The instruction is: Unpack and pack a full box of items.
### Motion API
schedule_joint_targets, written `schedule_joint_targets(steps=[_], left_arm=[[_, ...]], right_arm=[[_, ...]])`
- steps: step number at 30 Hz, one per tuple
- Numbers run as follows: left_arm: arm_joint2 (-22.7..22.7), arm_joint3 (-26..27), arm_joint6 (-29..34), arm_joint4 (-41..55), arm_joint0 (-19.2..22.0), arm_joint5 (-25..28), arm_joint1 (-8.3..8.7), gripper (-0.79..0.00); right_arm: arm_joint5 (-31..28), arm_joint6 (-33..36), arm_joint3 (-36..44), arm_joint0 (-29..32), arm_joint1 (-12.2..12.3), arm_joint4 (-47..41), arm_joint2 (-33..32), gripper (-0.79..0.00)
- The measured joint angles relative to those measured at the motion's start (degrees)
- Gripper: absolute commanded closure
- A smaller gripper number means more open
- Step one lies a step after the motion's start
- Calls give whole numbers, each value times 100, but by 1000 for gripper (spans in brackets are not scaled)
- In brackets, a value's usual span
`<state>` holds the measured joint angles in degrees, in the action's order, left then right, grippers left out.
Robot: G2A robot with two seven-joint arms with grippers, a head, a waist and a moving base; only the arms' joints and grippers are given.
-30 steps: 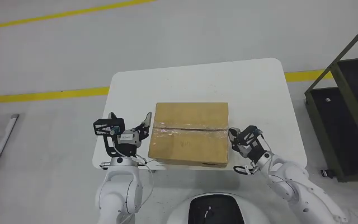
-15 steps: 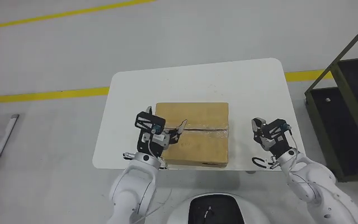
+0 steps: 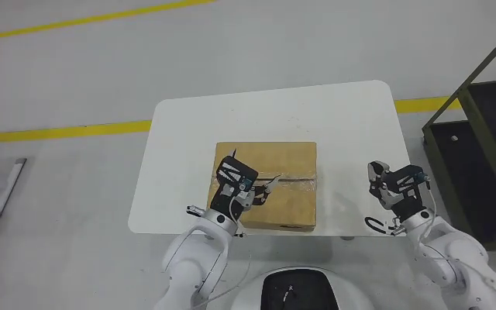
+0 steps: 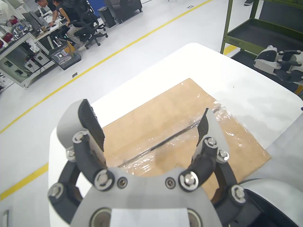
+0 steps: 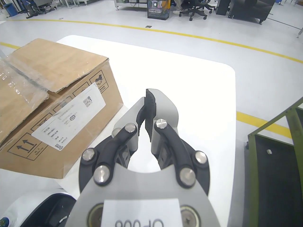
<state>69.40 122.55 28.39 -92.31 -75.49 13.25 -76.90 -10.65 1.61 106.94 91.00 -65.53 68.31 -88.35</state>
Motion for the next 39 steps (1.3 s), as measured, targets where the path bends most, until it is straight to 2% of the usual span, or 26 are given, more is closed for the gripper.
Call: schedule_joint_targets(steps=[2,6,18,25,35,39], left_arm=[[-20,-10,-19,-73,5,73,12,-785],[-258,-143,136,-587,114,797,52,-785],[-1392,-1170,881,-1069,1273,1780,-78,-785],[-1679,-1559,1147,-1260,1650,1929,-144,-785],[-1769,-1779,1164,-1882,1792,1806,-160,-785],[-1767,-1750,1070,-2069,1751,1745,-155,-674]], right_arm=[[-24,-8,1,7,-1,-7,-19,0],[-80,-31,-36,-18,-2,1,-48,0],[-165,-86,-114,-23,-5,-67,-204,0],[-194,-88,-138,-1,-6,-108,-300,0],[-207,-52,-118,-19,-18,-125,-305,0],[-204,-49,-117,-17,-25,-119,-283,0]])
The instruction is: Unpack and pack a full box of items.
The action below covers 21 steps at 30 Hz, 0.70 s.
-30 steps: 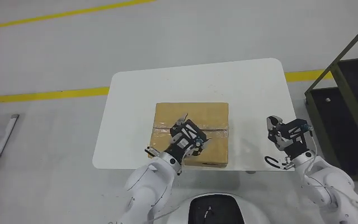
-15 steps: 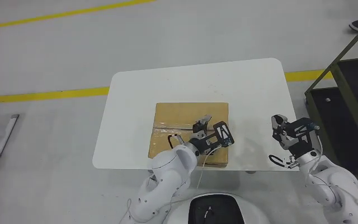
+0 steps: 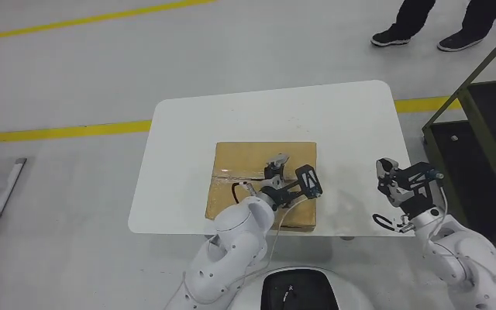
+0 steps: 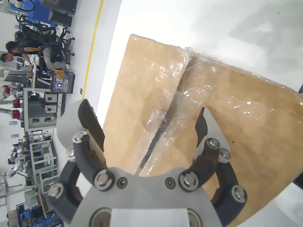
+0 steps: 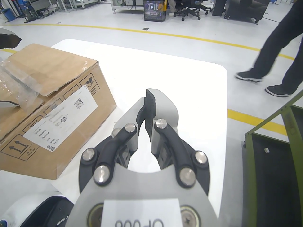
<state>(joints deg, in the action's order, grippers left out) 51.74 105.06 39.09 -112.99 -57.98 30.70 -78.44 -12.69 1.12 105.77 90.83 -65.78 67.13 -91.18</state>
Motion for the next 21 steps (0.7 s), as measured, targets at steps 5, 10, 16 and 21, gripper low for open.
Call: schedule_joint_targets(steps=[5,10,16,21], left_arm=[[-1,90,-127,-234,-110,-12,15,-502],[-42,148,-235,-368,-201,3,15,-409],[-58,169,-303,-442,-242,38,5,-360],[-62,156,-352,-484,-259,46,-5,-317]], right_arm=[[7,-7,2,14,-9,-7,15,0],[20,-18,10,42,-17,5,31,0],[32,-28,26,75,-24,10,21,0],[40,-36,32,101,-30,11,10,0]])
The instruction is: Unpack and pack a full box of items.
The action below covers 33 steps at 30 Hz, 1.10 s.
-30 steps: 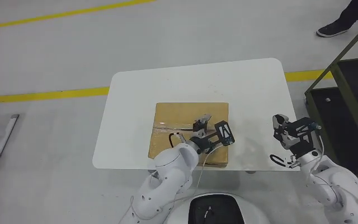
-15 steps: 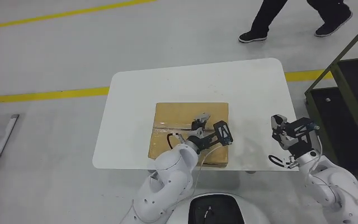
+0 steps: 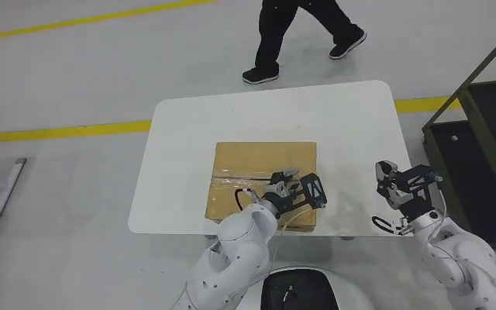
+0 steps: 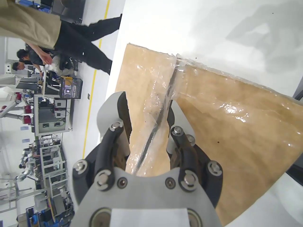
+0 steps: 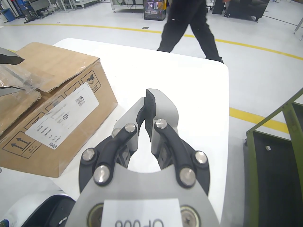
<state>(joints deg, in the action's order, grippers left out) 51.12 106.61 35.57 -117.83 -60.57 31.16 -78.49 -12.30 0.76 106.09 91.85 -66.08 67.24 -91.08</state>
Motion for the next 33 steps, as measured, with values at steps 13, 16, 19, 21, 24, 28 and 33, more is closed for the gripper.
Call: schedule_joint_targets(steps=[13,16,19,21,24,28,33], left_arm=[[-11,-192,-125,-134,-49,-83,-34,0],[-6,-216,-137,-155,-39,-105,-45,0],[13,-216,-158,-152,-37,-175,-57,0],[64,-183,-156,-142,-41,-269,-63,0],[228,-47,-123,-77,-82,-487,-66,0],[528,265,-77,-2,-220,-699,-47,0],[966,718,29,-128,-458,-901,3,0]], right_arm=[[-41,17,19,48,-11,0,-26,0],[-52,24,21,44,-13,-1,-34,0],[-70,36,18,28,-15,-3,-41,0],[-75,40,18,15,-15,-7,-49,0],[-105,46,31,-6,-18,-76,-67,0],[-196,68,49,-47,-21,-216,-88,0],[-265,129,52,-135,-24,-214,-32,0]])
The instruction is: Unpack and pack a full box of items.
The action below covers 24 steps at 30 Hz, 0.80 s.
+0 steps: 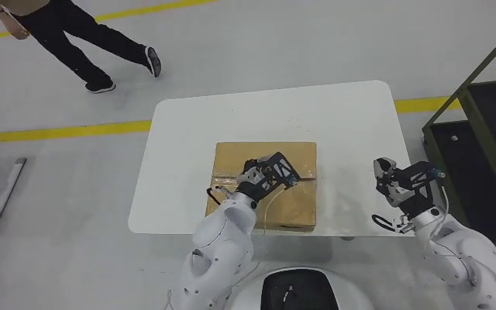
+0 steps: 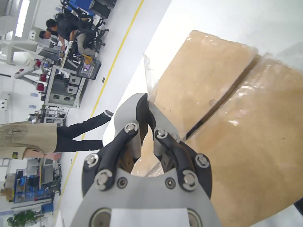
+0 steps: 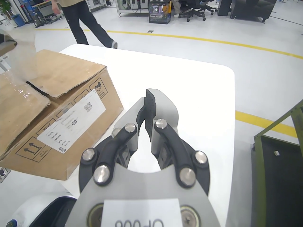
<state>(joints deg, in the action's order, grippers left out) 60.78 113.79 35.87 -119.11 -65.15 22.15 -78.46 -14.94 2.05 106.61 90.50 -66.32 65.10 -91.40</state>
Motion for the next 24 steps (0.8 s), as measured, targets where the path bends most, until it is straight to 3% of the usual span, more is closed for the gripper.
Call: schedule_joint_targets(steps=[11,18,24], left_arm=[[1306,900,21,-114,-647,-450,117,0],[2236,1009,46,-255,-969,-693,180,0],[2831,749,-264,-585,-1110,-707,245,0]], right_arm=[[-151,85,48,-241,-16,-39,198,0],[-215,112,-3,-342,-24,27,331,0],[-206,167,-2,-373,-23,93,350,0]])
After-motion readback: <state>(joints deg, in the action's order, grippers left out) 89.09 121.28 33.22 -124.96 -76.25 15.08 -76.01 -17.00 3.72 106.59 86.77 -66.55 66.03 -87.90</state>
